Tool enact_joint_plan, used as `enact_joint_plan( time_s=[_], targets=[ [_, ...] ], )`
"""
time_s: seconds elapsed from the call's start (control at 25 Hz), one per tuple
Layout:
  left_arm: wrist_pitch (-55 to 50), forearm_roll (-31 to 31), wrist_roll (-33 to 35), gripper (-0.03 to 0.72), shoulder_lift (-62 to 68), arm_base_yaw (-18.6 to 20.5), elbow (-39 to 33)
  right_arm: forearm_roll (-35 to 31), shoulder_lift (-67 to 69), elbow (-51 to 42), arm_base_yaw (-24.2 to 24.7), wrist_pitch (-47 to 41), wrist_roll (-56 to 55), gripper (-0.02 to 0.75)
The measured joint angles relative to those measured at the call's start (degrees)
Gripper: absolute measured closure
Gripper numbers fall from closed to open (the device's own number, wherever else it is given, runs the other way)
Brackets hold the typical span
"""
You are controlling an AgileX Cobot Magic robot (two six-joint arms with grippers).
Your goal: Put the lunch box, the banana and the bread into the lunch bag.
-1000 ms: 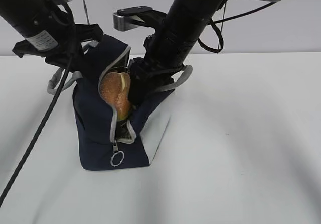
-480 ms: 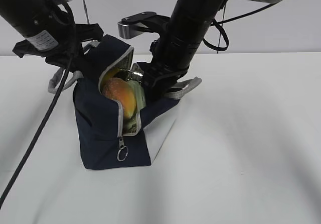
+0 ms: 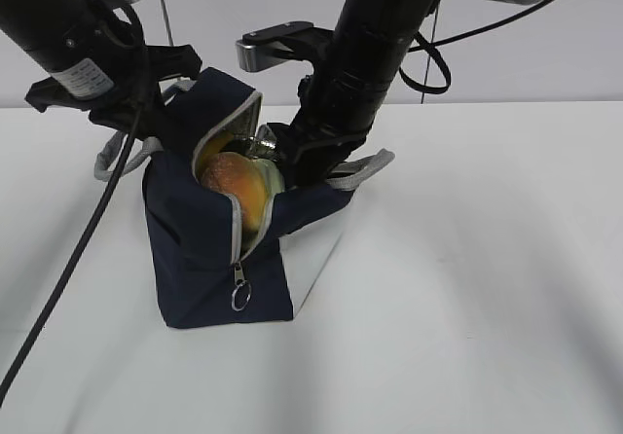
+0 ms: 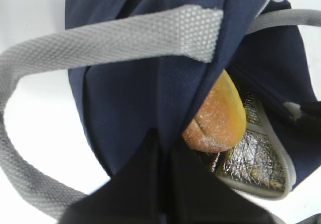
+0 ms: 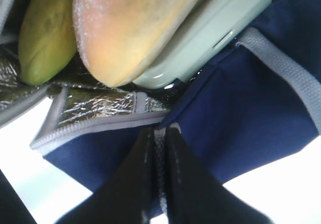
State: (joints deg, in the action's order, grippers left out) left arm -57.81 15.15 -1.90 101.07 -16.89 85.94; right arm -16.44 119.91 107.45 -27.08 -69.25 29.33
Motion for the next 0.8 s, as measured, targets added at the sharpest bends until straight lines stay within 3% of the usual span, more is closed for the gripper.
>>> enact_joint_plan(
  time_s=[0.28, 0.6, 0.72, 0.8],
  targets=[
    [-0.07, 0.19, 0.00, 0.688, 0.00, 0.00, 0.00, 1.39, 0.02, 5.78, 0.00, -0.37, -9.16, 0.717],
    [-0.14, 0.32, 0.00, 0.688, 0.00, 0.00, 0.00, 2.63, 0.31, 9.04, 0.00, -0.93, -17.06, 0.611],
    [-0.14, 1.69, 0.00, 0.688, 0.00, 0.00, 0.00, 2.63, 0.31, 9.07, 0.00, -1.40, -16.78, 0.635],
    [-0.14, 3.04, 0.65, 0.688, 0.00, 0.00, 0.00, 2.75, 0.31, 9.07, 0.00, -1.49, -16.51, 0.706]
  ],
)
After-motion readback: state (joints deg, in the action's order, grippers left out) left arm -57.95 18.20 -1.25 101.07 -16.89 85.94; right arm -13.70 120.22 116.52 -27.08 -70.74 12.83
